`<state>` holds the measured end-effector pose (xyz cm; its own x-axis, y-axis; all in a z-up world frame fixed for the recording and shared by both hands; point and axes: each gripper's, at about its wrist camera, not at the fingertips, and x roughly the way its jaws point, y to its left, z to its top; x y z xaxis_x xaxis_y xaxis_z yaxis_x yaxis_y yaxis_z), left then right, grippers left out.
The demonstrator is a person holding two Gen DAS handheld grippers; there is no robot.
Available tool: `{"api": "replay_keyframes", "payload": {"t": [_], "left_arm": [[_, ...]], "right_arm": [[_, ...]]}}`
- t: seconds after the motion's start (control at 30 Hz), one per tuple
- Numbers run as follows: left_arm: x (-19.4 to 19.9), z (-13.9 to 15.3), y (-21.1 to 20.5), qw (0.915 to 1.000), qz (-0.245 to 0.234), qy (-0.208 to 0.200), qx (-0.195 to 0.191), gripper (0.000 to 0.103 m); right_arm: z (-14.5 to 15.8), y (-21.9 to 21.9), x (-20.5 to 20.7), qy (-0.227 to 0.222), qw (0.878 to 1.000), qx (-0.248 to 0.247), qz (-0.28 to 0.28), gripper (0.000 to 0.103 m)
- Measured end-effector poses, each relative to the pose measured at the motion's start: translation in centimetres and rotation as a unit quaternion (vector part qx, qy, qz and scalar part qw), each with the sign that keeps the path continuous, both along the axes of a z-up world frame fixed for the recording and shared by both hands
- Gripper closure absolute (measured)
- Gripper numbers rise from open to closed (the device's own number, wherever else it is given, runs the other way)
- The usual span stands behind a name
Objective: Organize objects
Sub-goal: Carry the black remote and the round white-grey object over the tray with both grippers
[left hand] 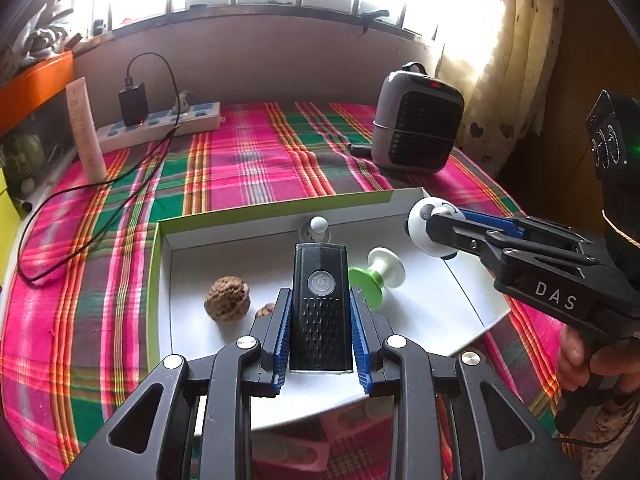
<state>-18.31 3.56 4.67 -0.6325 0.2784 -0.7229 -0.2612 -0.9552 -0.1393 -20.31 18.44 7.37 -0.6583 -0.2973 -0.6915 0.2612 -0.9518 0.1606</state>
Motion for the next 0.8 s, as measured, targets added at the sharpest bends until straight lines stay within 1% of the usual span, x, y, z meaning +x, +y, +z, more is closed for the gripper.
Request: {"api": "replay_keyframes", "payload": {"t": [0.1,0.37,0.8], "left_arm": [[-0.8,-0.2,0.1,1.0,0.001,-0.006,0.004,0.078],[-2.4,-1.0,0.8,0.9998,-0.001,-0.017,-0.006,0.078],[-3.6,-2.1,0.7,0.9994,0.003,-0.033,-0.008,0.078]], "right_arm": [[-0.3,0.0,-0.8,-0.01,1.0,-0.003,0.001,0.075],[-1.1,-0.4,-2.3,-0.026,1.0,-0.002,0.003,0.075],[-2.0,-0.8,-3.8,-0.045,0.999,0.006,0.001,0.075]]}}
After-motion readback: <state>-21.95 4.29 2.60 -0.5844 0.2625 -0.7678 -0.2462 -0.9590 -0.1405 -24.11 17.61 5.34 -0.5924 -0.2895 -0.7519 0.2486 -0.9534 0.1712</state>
